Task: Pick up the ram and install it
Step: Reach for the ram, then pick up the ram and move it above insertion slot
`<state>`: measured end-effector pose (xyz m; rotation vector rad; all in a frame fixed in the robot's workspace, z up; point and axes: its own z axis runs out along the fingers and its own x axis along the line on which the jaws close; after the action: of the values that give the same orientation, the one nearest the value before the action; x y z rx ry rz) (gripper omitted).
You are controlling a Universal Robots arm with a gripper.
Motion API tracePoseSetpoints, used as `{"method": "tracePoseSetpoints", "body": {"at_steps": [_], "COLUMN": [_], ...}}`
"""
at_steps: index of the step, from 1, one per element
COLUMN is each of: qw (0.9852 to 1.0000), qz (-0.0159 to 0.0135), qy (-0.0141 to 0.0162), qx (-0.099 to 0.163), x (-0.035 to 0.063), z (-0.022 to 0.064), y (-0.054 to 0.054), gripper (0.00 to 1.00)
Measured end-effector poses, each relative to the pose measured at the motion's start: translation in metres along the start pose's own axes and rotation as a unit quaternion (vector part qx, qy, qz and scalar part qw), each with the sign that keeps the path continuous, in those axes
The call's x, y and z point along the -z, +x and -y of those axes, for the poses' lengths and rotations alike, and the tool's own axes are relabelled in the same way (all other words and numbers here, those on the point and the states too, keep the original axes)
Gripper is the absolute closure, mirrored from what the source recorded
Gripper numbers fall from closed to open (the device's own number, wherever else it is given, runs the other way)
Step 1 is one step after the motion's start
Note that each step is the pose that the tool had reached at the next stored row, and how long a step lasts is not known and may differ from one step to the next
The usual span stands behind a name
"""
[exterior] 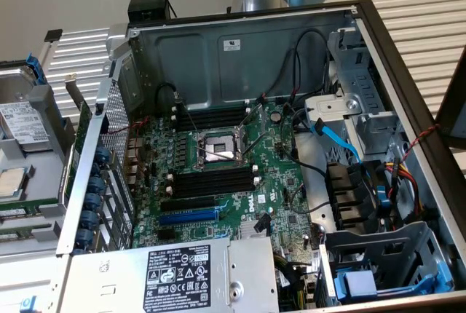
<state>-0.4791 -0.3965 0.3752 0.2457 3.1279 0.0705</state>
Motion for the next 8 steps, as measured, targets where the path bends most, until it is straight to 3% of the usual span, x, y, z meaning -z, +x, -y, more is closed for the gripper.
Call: {"method": "tracePoseSetpoints", "body": {"at_steps": [8], "qw": [1.0000], "qz": [0.0000], "qy": [0.0000], "qx": [0.000], "x": [0.0000], "z": [0.0000], "y": [0.0000], "gripper": [0.89]}}
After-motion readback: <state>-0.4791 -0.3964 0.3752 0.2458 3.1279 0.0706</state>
